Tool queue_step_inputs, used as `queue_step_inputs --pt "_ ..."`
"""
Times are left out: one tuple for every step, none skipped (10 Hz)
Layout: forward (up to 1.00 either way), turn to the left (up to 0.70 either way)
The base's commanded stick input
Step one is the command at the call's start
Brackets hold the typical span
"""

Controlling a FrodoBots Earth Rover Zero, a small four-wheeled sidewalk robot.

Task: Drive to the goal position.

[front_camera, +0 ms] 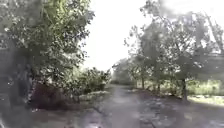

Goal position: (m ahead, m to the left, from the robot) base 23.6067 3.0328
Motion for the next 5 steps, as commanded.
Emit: queue_step_inputs --pt "0.7 0.0" --pt "0.7 0.0" --pt "0.7 0.0" --pt "0.7 0.0" --pt "0.7 0.0"
